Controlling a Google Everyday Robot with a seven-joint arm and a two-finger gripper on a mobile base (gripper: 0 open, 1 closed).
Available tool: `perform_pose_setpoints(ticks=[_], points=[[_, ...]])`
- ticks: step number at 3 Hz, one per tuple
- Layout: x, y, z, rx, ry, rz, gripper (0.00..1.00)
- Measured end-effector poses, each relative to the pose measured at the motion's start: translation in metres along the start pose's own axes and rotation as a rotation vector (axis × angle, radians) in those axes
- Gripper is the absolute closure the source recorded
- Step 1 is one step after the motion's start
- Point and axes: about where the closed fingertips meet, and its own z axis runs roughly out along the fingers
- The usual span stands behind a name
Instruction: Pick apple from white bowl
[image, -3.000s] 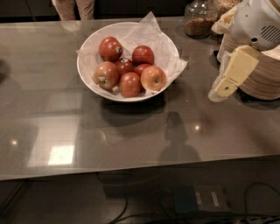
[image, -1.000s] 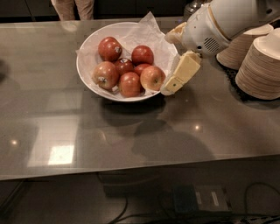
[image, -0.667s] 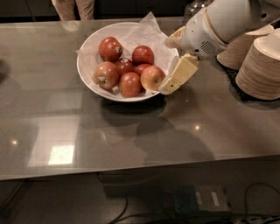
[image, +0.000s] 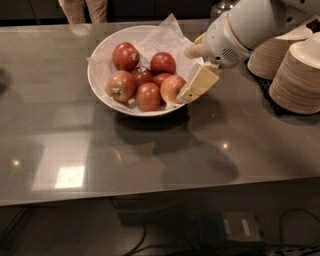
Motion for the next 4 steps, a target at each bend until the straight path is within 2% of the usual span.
perform_pose_setpoints(ticks=[1,4], points=[[-0.004,-0.002,0.007,-0.015,-0.007,-0.004,0.34],[-0.009,-0.001,0.030,-0.083,-0.020,-0.002,0.31]])
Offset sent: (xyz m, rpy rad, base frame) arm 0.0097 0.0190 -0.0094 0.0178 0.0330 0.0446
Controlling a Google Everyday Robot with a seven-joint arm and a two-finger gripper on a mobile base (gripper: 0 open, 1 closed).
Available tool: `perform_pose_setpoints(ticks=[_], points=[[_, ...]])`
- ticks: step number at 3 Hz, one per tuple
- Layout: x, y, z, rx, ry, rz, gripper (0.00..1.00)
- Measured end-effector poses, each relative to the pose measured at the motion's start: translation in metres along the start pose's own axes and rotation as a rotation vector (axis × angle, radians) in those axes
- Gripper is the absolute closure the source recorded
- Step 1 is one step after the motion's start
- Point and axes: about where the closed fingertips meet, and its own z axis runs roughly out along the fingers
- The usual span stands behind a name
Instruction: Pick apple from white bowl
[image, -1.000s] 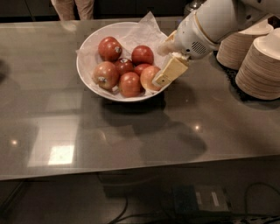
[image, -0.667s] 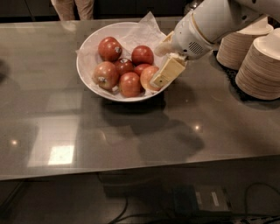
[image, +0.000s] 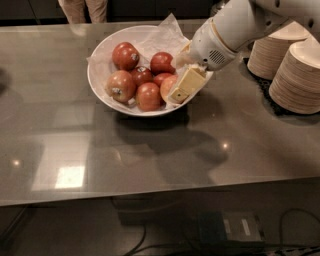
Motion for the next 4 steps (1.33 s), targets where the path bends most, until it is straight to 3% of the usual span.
perform_pose_setpoints(ticks=[1,4], points=[[0.001,-0.003,0.006,-0.023,-0.010,0.012,0.31],[0.019,-0.017,0.019,-0.079,-0.082,0.125,0.32]])
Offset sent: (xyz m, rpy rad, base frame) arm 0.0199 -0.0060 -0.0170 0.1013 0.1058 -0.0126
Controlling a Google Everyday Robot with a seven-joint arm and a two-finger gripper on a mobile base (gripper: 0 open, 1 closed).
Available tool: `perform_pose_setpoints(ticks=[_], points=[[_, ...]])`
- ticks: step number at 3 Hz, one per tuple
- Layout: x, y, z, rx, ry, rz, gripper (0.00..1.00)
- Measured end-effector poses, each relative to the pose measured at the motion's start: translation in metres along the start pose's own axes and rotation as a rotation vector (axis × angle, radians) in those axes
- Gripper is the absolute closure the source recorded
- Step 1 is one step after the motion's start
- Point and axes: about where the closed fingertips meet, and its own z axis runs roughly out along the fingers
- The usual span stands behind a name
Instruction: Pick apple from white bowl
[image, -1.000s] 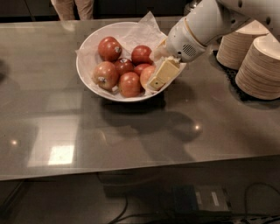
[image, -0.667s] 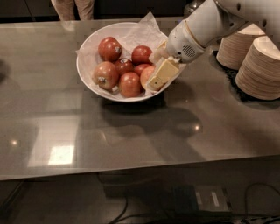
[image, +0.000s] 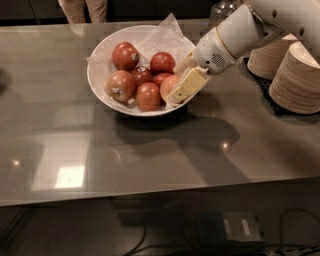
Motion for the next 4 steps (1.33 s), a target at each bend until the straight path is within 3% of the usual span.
perform_pose_setpoints(ticks=[2,4], points=[[0.011,-0.001,0.014,-0.033,0.022,0.058,0.33],[0.015,0.000,0.022,-0.057,0.039,0.076,0.63]])
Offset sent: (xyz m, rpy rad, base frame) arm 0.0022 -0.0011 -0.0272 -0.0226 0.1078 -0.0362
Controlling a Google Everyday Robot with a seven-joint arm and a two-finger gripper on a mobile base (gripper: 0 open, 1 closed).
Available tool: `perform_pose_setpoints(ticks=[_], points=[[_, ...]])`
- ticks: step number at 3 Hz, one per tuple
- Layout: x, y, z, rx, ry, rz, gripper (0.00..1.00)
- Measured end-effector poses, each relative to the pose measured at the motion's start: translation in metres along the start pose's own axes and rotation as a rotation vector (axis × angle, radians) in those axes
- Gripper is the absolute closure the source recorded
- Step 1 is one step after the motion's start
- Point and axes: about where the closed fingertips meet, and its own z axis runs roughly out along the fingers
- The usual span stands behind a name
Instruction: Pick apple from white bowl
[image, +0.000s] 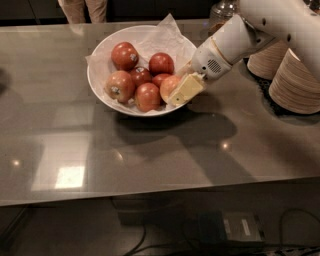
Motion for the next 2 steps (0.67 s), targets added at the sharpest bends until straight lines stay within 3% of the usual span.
perform_pose_setpoints(ticks=[1,2], points=[[-0.0001,0.0000,-0.0002,0.000,0.000,0.000,0.87],[-0.0013,0.0002,-0.0016,0.000,0.000,0.000,1.00]])
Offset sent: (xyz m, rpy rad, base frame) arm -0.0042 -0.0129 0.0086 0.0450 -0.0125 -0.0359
